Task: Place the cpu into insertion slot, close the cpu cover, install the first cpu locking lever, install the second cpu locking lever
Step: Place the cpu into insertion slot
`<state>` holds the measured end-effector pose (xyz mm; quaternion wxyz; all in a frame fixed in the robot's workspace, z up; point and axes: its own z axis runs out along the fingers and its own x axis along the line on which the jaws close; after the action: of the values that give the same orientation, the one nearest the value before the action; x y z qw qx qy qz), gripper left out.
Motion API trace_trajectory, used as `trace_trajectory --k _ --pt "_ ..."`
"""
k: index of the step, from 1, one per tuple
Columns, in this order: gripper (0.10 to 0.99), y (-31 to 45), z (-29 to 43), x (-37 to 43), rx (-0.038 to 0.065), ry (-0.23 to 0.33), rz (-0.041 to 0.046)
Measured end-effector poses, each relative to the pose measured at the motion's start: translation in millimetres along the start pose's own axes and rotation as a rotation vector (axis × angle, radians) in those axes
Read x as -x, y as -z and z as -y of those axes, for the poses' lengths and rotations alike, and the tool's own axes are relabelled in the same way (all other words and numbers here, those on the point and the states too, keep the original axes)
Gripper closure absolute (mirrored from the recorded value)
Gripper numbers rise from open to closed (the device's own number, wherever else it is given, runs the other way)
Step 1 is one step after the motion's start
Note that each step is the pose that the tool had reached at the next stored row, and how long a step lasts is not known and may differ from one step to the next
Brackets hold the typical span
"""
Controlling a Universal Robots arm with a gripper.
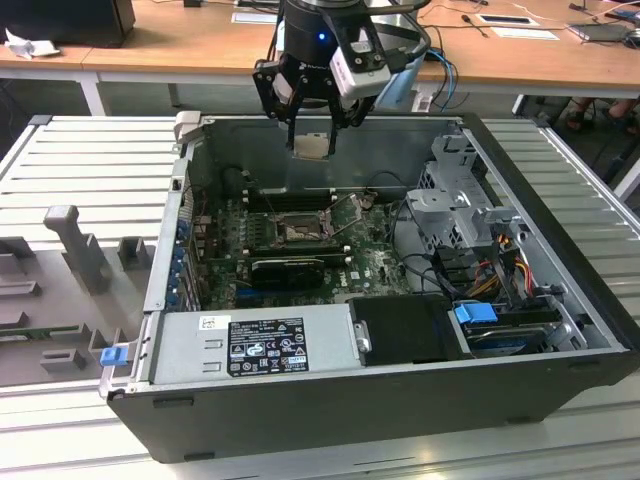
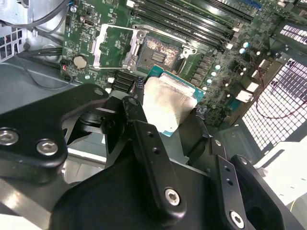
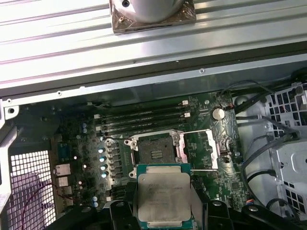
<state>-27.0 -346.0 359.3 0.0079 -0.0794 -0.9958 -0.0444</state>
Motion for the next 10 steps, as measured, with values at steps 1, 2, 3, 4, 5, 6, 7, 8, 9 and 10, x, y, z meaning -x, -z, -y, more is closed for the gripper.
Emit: trace_trajectory --k 1,2,3,4,5,6,7,8,9,10 --pt "0.553 0.0 0.0 0.0 0.000 -0.003 0.0002" --pt "0.553 0.0 0.0 0.0 0.000 -0.005 0.0005" --pt "0.553 0.0 0.0 0.0 0.000 -0.008 0.0007" --pt "0.553 0.0 0.0 0.0 0.000 -0.010 0.0008" --pt "0.553 0.0 0.0 0.0 0.000 -0.011 0.0010" --pt "0.553 0.0 0.0 0.0 0.000 -0.013 0.0012" --pt "0.553 0.0 0.0 0.0 0.000 -0.016 0.0014" --pt "0.553 0.0 0.0 0.0 0.000 -0.018 0.0015" --pt "0.553 0.0 0.0 0.0 0.000 -0.020 0.0018" --pt "0.553 0.0 0.0 0.0 0.000 -0.022 0.0019"
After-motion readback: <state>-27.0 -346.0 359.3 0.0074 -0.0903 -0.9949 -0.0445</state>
